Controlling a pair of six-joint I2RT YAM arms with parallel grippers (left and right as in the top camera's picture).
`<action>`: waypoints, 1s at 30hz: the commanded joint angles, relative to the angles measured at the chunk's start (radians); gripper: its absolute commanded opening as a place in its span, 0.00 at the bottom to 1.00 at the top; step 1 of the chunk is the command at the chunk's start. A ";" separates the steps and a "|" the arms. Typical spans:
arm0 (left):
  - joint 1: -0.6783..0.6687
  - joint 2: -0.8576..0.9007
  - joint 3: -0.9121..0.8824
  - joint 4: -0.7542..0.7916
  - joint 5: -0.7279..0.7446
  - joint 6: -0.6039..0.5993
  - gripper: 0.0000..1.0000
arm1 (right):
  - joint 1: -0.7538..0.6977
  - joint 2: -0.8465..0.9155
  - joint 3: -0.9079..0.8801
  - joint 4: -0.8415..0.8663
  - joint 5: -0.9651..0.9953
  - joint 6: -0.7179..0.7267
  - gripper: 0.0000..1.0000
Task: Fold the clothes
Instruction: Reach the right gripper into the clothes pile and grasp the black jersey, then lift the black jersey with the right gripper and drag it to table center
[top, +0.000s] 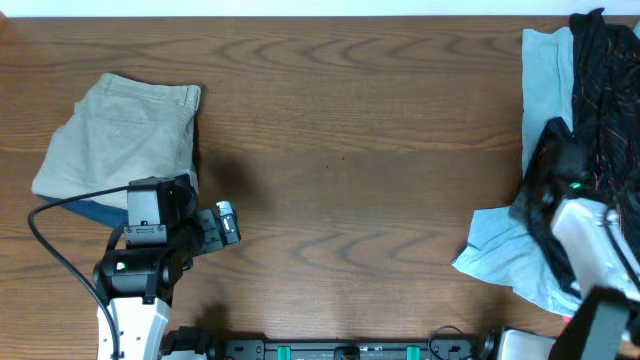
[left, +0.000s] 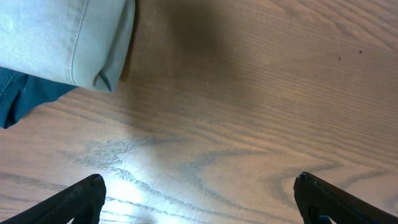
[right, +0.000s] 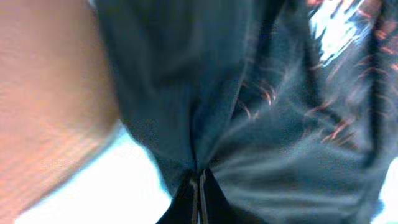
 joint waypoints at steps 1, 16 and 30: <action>0.001 0.000 0.023 0.000 0.005 -0.013 0.98 | -0.050 -0.092 0.168 -0.040 -0.142 -0.037 0.01; 0.001 0.000 0.023 0.000 0.005 -0.013 0.98 | -0.071 -0.164 0.519 -0.035 -1.155 -0.461 0.01; 0.001 0.000 0.023 0.017 0.005 -0.013 0.98 | 0.285 -0.160 0.547 -0.061 -1.302 -0.461 0.01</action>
